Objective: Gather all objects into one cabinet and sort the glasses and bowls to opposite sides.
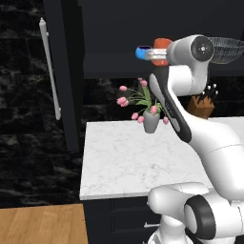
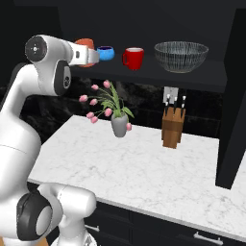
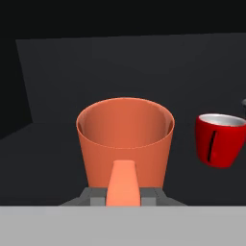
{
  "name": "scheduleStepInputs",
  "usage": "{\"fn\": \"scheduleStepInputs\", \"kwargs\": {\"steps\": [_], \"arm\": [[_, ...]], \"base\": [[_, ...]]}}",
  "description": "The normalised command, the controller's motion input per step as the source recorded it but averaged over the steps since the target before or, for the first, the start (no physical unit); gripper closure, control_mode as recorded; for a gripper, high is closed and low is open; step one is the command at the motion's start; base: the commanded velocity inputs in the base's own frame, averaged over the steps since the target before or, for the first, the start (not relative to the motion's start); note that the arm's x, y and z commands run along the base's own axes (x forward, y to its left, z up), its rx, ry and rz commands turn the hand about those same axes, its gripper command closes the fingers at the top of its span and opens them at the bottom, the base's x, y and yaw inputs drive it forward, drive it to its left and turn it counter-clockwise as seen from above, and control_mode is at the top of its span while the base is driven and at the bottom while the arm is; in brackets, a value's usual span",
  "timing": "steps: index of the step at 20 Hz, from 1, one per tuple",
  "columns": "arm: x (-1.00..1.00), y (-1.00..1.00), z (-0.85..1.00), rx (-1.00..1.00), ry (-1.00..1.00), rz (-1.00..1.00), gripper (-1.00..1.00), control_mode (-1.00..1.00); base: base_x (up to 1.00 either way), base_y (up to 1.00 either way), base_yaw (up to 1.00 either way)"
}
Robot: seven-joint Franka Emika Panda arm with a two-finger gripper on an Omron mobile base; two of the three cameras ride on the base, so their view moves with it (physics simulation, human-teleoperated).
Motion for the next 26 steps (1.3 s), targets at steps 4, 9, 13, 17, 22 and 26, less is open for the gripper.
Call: {"fn": "scheduleStepInputs", "kwargs": {"steps": [4,9,13,17,22,26], "arm": [[0.07,0.11,-0.35,-0.04,0.08,0.01,1.00,-1.00],[0.14,0.07,-0.20,-0.01,0.03,0.00,1.00,-1.00],[0.21,0.00,0.00,0.00,0.00,0.00,1.00,-1.00],[0.29,0.03,0.00,0.00,0.00,0.00,1.00,-1.00],[0.37,0.12,-0.09,0.00,0.04,0.00,1.00,-1.00],[0.40,0.12,-0.13,0.00,0.06,0.00,1.00,-1.00]], "base": [[0.00,0.00,0.00],[0.00,0.00,0.00],[0.00,0.00,0.00],[0.00,0.00,0.00],[0.00,0.00,0.00],[0.00,0.00,0.00]]}}
